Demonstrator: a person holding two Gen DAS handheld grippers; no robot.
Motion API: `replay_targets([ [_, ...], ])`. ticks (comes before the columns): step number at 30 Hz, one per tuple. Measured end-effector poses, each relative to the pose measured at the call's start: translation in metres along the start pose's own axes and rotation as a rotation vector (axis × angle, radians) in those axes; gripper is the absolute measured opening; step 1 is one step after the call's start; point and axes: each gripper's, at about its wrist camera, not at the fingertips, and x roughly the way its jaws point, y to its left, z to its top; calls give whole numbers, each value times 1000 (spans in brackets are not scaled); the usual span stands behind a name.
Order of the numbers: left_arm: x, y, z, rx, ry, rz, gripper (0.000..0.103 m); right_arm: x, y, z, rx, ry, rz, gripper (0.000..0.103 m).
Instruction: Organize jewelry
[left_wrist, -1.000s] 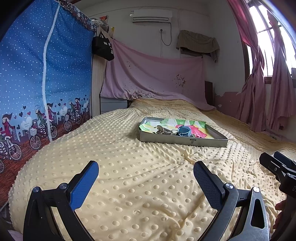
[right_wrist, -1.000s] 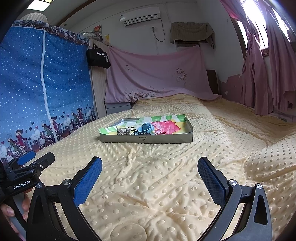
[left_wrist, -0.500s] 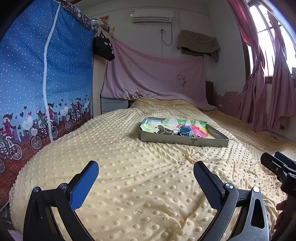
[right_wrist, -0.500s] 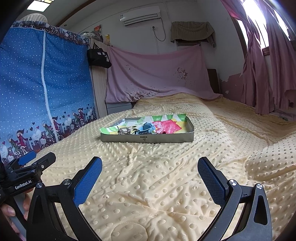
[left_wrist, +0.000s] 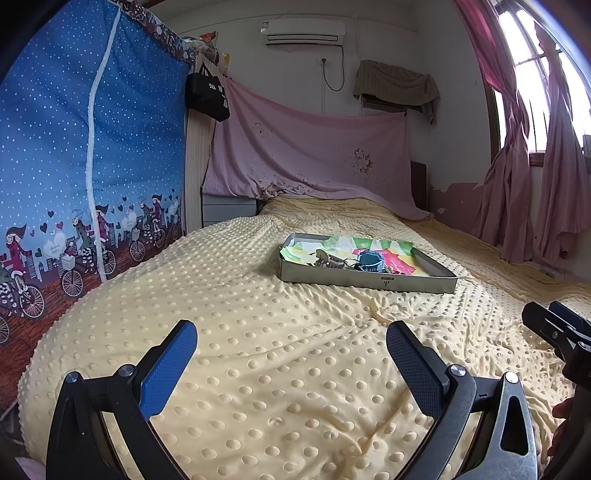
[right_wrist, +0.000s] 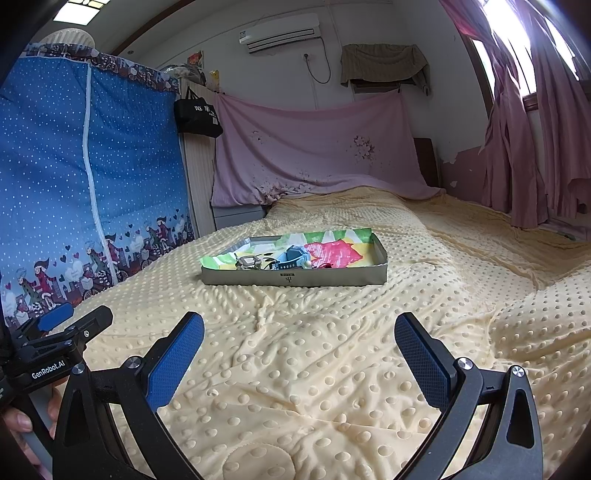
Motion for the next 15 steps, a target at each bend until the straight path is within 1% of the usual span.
replay_targets([
  [15, 0, 0, -1, 7, -2, 2, 103, -3, 2, 2, 1, -3, 1, 102],
])
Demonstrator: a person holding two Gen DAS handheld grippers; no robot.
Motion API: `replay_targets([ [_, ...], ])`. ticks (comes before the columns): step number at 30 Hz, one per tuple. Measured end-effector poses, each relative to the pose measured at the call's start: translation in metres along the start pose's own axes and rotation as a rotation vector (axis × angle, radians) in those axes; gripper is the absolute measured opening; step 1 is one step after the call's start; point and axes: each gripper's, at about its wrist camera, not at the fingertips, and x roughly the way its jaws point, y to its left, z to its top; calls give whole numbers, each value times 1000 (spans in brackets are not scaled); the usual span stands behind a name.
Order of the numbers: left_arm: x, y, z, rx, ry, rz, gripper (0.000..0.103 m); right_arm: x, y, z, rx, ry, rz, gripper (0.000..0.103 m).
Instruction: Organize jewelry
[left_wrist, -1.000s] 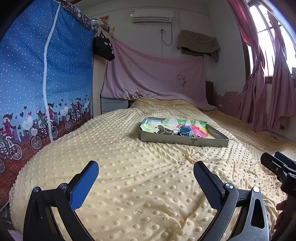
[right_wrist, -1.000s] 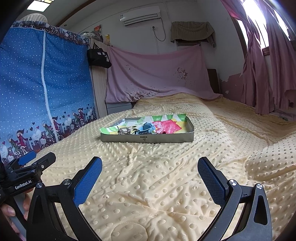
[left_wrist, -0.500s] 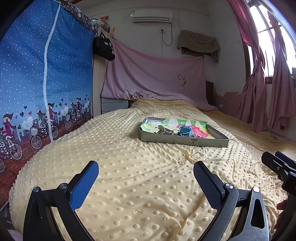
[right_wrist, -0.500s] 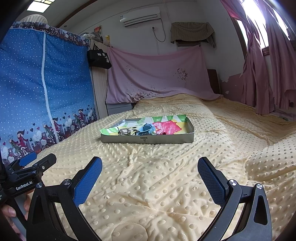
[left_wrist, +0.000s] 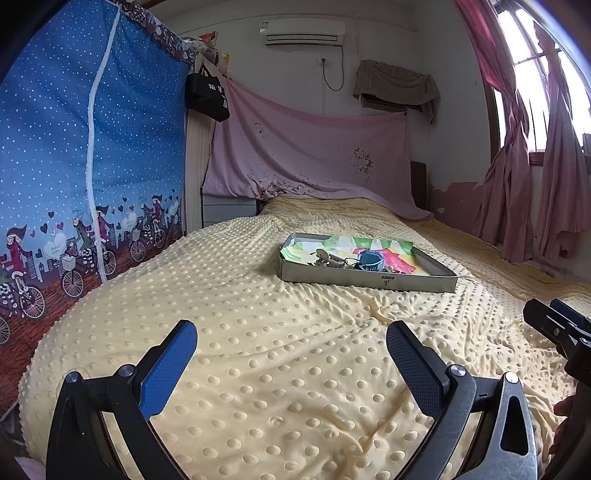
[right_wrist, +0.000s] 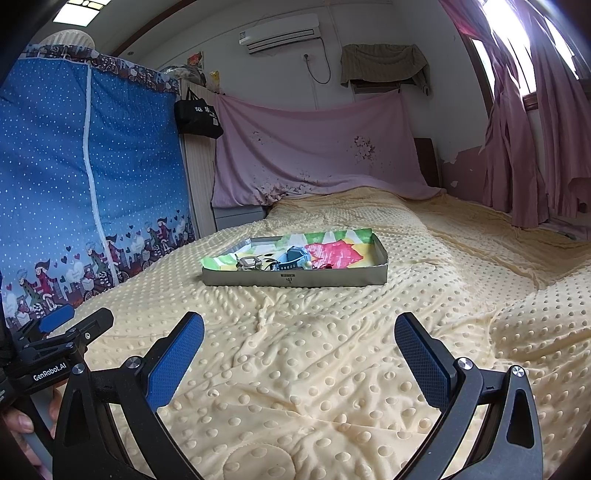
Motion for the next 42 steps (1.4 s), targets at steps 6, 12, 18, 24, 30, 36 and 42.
replay_targets([
  [6, 0, -1, -1, 4, -1, 0, 103, 0, 0, 0, 1, -1, 1, 102],
  [12, 0, -1, -2, 6, -2, 1, 103, 0, 0, 0, 2, 0, 1, 102],
  [18, 0, -2, -2, 7, 0, 1, 103, 0, 0, 0, 2, -1, 1, 102],
  [24, 0, -1, -2, 9, -1, 1, 103, 0, 0, 0, 3, -1, 2, 102],
  [30, 0, -2, -2, 8, -2, 1, 103, 0, 0, -1, 3, -2, 1, 102],
  [36, 0, -2, -2, 8, 0, 1, 103, 0, 0, -1, 3, -2, 2, 101],
  [42, -1, -1, -3, 10, 0, 2, 103, 0, 0, 0, 5, -4, 4, 101],
])
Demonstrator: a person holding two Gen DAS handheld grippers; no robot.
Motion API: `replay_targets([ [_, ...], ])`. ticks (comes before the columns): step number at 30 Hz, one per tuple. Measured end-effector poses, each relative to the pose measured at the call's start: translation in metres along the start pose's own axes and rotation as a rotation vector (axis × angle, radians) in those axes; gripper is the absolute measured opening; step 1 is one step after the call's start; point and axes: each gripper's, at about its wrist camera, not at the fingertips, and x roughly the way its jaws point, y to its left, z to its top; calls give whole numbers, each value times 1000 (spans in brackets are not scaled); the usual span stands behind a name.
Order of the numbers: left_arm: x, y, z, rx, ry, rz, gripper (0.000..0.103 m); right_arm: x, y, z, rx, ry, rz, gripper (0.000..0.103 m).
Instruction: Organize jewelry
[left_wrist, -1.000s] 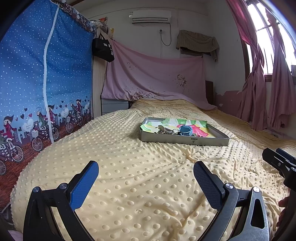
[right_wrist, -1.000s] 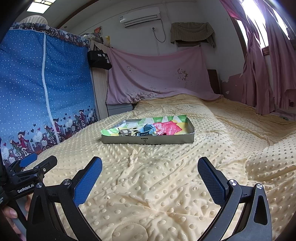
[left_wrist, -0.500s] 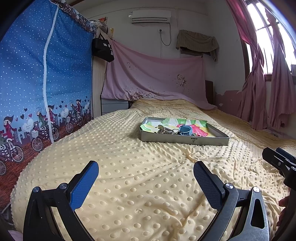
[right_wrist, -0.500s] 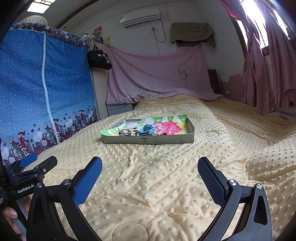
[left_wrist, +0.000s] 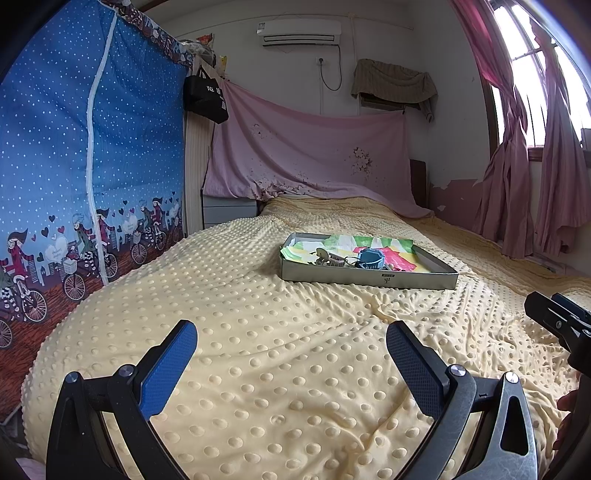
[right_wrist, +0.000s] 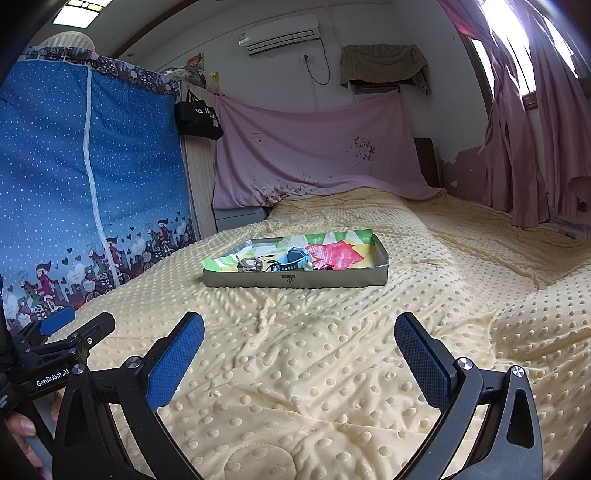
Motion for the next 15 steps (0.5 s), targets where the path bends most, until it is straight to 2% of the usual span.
replay_targets([
  [15, -1, -1, 0, 0, -1, 0, 103, 0, 0, 0, 0, -1, 0, 102],
])
